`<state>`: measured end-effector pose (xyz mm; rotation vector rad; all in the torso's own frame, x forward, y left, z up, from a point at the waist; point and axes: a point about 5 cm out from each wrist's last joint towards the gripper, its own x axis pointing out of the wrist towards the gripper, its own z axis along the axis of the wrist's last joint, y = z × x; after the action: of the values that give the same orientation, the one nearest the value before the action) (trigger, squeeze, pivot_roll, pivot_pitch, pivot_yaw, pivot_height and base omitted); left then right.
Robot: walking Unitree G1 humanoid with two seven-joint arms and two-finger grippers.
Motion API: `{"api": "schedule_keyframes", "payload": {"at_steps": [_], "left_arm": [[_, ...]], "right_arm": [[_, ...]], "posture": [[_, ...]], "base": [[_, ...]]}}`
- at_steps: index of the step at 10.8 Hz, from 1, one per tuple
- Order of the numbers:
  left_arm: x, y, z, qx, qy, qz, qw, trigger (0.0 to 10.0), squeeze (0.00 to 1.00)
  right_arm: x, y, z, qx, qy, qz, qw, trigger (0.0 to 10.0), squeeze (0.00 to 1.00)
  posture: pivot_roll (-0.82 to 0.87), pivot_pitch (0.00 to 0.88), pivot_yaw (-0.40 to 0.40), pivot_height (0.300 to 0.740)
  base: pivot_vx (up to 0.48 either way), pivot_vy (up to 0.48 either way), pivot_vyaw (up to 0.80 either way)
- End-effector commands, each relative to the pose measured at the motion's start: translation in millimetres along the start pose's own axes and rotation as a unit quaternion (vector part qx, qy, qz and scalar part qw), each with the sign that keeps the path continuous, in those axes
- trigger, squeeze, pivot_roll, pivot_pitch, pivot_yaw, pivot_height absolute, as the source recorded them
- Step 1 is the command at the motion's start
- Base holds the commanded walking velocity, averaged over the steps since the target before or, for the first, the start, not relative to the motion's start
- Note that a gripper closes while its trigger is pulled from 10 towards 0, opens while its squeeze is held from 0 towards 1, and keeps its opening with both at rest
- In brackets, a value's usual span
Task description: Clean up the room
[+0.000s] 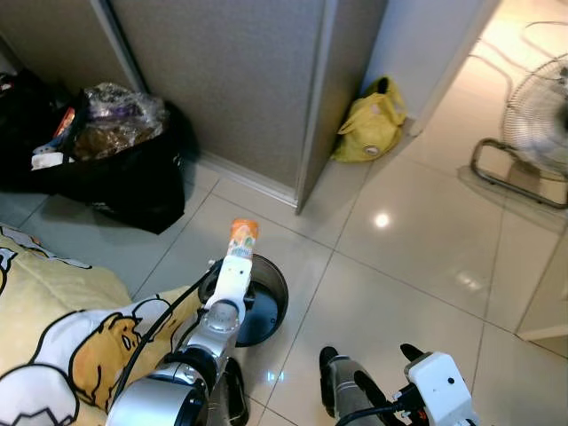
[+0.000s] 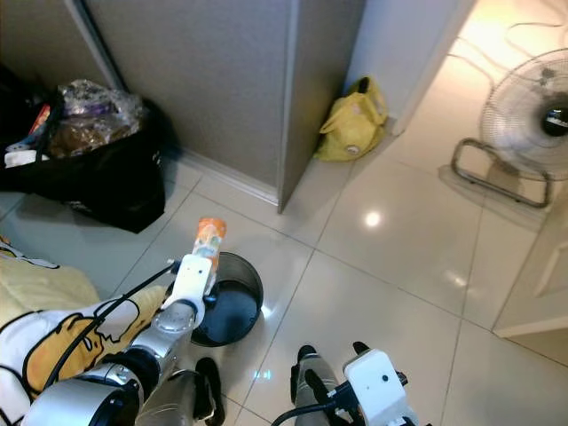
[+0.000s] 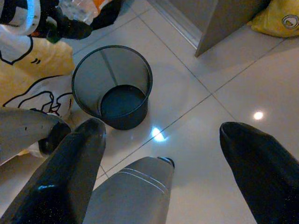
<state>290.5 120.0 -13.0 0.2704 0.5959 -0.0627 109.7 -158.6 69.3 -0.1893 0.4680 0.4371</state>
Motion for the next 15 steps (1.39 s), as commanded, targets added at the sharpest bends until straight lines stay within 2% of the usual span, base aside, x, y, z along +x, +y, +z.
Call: {"api": "schedule_keyframes", "payload": {"at_steps": [1, 4, 5, 6, 7, 9, 10, 11, 12, 13, 14, 15], "left_arm": [[-0.8, -3.8, -1.1, 0.007, -0.002, -0.013, 1.000, 10.0, 1.00], [0.5, 0.9, 0.0, 0.015, 0.001, -0.019, 1.000, 10.0, 1.00], [0.7, 4.1, -0.9, 0.025, 0.002, -0.017, 1.000, 10.0, 0.80], [0.0, 2.8, -2.1, 0.037, -0.007, -0.036, 0.999, 10.0, 0.00], [-1.4, 5.5, -1.9, 0.030, -0.033, -0.055, 0.997, 10.0, 0.00], [-4.9, 26.9, 15.3, -0.046, -0.132, -0.050, 0.989, 10.0, 0.00], [-12.9, 41.7, 36.7, -0.074, -0.214, -0.028, 0.974, 10.0, 0.00], [-28.2, 52.4, 54.7, -0.098, -0.279, -0.017, 0.955, 10.0, 0.00], [-44.9, 58.6, 69.7, -0.105, -0.328, -0.013, 0.939, 10.0, 0.00], [-60.9, 54.5, 74.8, -0.101, -0.356, -0.026, 0.929, 10.0, 0.00], [-61.7, 45.5, 71.8, -0.084, -0.353, -0.037, 0.931, 10.0, 0.00], [-60.6, 41.9, 70.1, -0.098, -0.347, -0.036, 0.932, 10.0, 0.00]], "right_arm": [[-2.5, -0.1, -0.2, -0.003, 0.008, -0.001, 1.000, 10.0, 0.00], [9.1, -7.5, 4.3, -0.008, 0.000, -0.019, 1.000, 10.0, 0.00], [15.6, -8.7, 4.8, -0.005, -0.003, -0.019, 1.000, 10.0, 0.00], [25.2, -10.8, 6.7, 0.001, -0.011, -0.019, 1.000, 10.0, 0.00], [41.1, -16.4, 13.3, 0.011, -0.030, -0.025, 0.999, 10.0, 0.00], [75.7, -33.0, 30.2, 0.039, -0.075, -0.047, 0.995, 10.0, 0.00], [91.2, -45.5, 41.9, 0.053, -0.099, -0.073, 0.991, 10.0, 0.00], [101.5, -54.9, 51.9, 0.067, -0.118, -0.086, 0.987, 10.0, 0.00], [112.9, -63.2, 61.5, 0.080, -0.134, -0.091, 0.984, 10.0, 0.00], [125.7, -65.3, 72.1, 0.077, -0.148, -0.075, 0.983, 10.0, 0.00], [133.9, -65.1, 76.3, 0.070, -0.151, -0.062, 0.984, 10.0, 0.00], [139.0, -63.9, 77.0, 0.066, -0.152, -0.056, 0.985, 10.0, 0.00]], "posture": [[-0.43, 0.327, 0.005, 0.740], [-0.42, 0.294, 0.021, 0.740], [-0.40, 0.268, 0.035, 0.740], [-0.37, 0.238, 0.047, 0.740], [-0.32, 0.172, 0.064, 0.740], [-0.19, 0.062, 0.068, 0.740], [-0.11, 0.004, 0.065, 0.740], [-0.06, 0.000, 0.046, 0.740], [-0.02, 0.000, 0.025, 0.740], [0.02, 0.000, 0.000, 0.740], [0.04, 0.000, -0.012, 0.740], [0.05, 0.000, -0.027, 0.740]], "base": [[0.000, 0.000, 0.00], [0.000, 0.000, 0.00], [0.000, 0.000, 0.00], [0.000, 0.000, 0.00], [0.000, 0.000, 0.00], [0.000, 0.000, 0.00], [0.000, 0.000, 0.00], [0.000, 0.000, 0.00], [0.000, 0.247, 0.00], [-0.420, 0.000, 0.63], [0.000, 0.000, 0.63], [0.000, 0.000, 0.63]]}}
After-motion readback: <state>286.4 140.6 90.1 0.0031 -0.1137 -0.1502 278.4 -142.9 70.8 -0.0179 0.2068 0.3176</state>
